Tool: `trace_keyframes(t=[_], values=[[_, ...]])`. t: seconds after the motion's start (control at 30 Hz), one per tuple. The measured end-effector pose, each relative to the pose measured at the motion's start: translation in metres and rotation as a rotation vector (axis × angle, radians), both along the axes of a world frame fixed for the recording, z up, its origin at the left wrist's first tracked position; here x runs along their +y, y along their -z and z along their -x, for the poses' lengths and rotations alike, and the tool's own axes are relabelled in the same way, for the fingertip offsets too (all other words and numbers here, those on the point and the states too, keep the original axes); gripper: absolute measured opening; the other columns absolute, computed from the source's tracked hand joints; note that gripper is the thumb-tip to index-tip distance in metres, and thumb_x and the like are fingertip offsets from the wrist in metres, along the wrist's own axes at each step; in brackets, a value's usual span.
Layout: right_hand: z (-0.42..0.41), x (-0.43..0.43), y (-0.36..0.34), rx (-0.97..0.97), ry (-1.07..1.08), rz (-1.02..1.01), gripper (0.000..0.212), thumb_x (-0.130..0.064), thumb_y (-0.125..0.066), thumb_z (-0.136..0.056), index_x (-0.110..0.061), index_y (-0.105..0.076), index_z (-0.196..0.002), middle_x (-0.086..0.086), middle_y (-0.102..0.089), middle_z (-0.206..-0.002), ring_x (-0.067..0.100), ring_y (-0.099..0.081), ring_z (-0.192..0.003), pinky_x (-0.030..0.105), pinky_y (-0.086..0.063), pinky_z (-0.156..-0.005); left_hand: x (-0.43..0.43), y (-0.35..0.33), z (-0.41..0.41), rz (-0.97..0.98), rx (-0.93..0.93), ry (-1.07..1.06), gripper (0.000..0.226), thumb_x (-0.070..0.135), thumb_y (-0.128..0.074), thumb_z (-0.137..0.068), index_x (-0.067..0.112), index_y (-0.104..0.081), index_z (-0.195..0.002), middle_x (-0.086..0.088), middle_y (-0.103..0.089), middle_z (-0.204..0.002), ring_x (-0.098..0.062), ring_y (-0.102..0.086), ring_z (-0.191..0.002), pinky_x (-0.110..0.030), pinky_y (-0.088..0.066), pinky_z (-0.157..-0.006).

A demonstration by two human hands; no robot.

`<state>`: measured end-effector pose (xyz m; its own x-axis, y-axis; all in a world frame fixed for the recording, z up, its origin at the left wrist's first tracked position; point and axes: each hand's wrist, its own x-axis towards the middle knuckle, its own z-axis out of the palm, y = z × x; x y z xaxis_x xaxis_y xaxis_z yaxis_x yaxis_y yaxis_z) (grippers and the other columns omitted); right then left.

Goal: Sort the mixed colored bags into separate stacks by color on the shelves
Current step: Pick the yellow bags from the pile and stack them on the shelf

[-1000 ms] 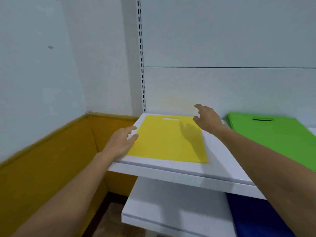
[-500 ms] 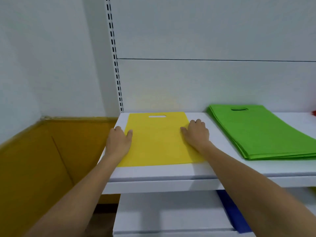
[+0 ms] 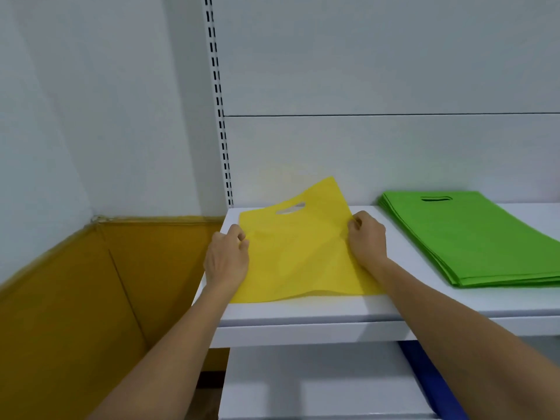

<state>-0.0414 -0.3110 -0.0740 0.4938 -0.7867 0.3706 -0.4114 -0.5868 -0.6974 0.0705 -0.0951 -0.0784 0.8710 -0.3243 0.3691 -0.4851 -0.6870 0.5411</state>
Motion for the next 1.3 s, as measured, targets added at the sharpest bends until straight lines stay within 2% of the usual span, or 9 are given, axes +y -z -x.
trace_keyframes(t=[0.1,0.23,0.37,0.5,0.6,0.73,0.87,1.03,1.3], values=[[0.014,-0.005,-0.011,-0.051,-0.014,-0.023,0.021,0.001,-0.044,-0.087,-0.001,-0.056,-0.104,0.019,-0.061,-0.102,0.033,-0.054,-0.095,0.034,-0.036,-0.069,0.002,-0.004,0.008,0.082,-0.007,0.079,0.011,0.023,-0.047,-0.096,0.014,-0.043,-0.103,-0.013,-0.062,-0.089,-0.033,-0.055,-0.085,-0.033,-0.036,-0.064],[0.052,-0.011,-0.04,0.026,-0.111,0.114,0.058,0.005,-0.046,-0.078,-0.015,-0.042,-0.133,0.016,-0.058,-0.115,0.031,-0.055,-0.106,0.037,-0.044,-0.081,-0.002,-0.012,0.022,0.165,0.038,0.268,0.003,0.014,-0.054,-0.092,0.015,-0.057,-0.093,-0.007,-0.063,-0.096,-0.02,-0.051,-0.08,-0.026,-0.034,-0.069],[0.098,-0.029,-0.067,0.146,-0.003,0.25,0.046,-0.004,-0.043,-0.086,-0.013,-0.049,-0.131,0.017,-0.049,-0.124,0.034,-0.049,-0.113,0.037,-0.039,-0.091,-0.027,-0.036,0.052,0.196,0.023,0.385,0.021,0.006,-0.046,-0.094,0.011,-0.066,-0.1,-0.004,-0.063,-0.11,-0.013,-0.047,-0.084,-0.013,-0.03,-0.064],[0.178,-0.051,-0.081,0.12,0.126,0.256,0.043,-0.003,-0.042,-0.086,-0.013,-0.056,-0.125,0.016,-0.05,-0.122,0.034,-0.049,-0.112,0.037,-0.04,-0.091,-0.071,-0.061,0.105,0.204,0.017,0.501,0.025,0.011,-0.047,-0.094,0.015,-0.068,-0.108,-0.001,-0.062,-0.114,-0.012,-0.047,-0.085,-0.014,-0.028,-0.068],[0.265,-0.068,-0.081,0.13,0.2,0.215,0.049,0.0,-0.041,-0.083,-0.021,-0.061,-0.122,0.013,-0.054,-0.12,0.03,-0.049,-0.114,0.035,-0.039,-0.091,-0.116,-0.065,0.165,0.191,0.03,0.611,0.027,0.016,-0.049,-0.094,0.02,-0.065,-0.115,-0.001,-0.059,-0.122,-0.013,-0.049,-0.091,-0.019,-0.031,-0.077],[0.405,-0.095,-0.077,0.172,0.365,0.122,0.05,-0.002,-0.045,-0.083,-0.011,-0.053,-0.132,0.012,-0.049,-0.137,0.03,-0.045,-0.125,0.037,-0.039,-0.1,-0.179,-0.053,0.278,0.136,0.135,0.811,0.034,0.017,-0.054,-0.092,0.019,-0.057,-0.126,-0.002,-0.052,-0.133,-0.021,-0.051,-0.114,-0.021,-0.033,-0.087],[0.539,-0.105,-0.066,0.206,0.53,0.058,0.055,-0.004,-0.045,-0.086,-0.013,-0.041,-0.14,0.009,-0.045,-0.141,0.029,-0.049,-0.119,0.034,-0.044,-0.082,-0.235,-0.035,0.391,0.089,0.122,1.009,0.037,0.015,-0.053,-0.093,0.015,-0.053,-0.13,-0.004,-0.05,-0.136,-0.022,-0.048,-0.121,-0.024,-0.034,-0.097],[0.689,-0.105,-0.05,0.299,0.748,-0.03,0.059,-0.008,-0.042,-0.091,-0.012,-0.024,-0.147,0.008,-0.034,-0.148,0.03,-0.034,-0.134,0.042,-0.038,-0.101,-0.291,-0.01,0.527,0.001,0.145,1.271,0.042,0.016,-0.047,-0.096,0.012,-0.042,-0.138,-0.004,-0.041,-0.144,-0.021,-0.04,-0.13,-0.034,-0.033,-0.108],[0.841,-0.108,-0.028,0.337,1.025,-0.114,0.03,-0.02,-0.046,-0.095,-0.002,-0.05,-0.119,0.018,-0.055,-0.121,0.034,-0.05,-0.114,0.04,-0.043,-0.087,-0.354,0.02,0.677,-0.16,0.13,1.547,0.05,0.018,-0.049,-0.096,0.011,-0.034,-0.143,-0.001,-0.035,-0.147,-0.018,-0.035,-0.133,-0.03,-0.031,-0.107]])
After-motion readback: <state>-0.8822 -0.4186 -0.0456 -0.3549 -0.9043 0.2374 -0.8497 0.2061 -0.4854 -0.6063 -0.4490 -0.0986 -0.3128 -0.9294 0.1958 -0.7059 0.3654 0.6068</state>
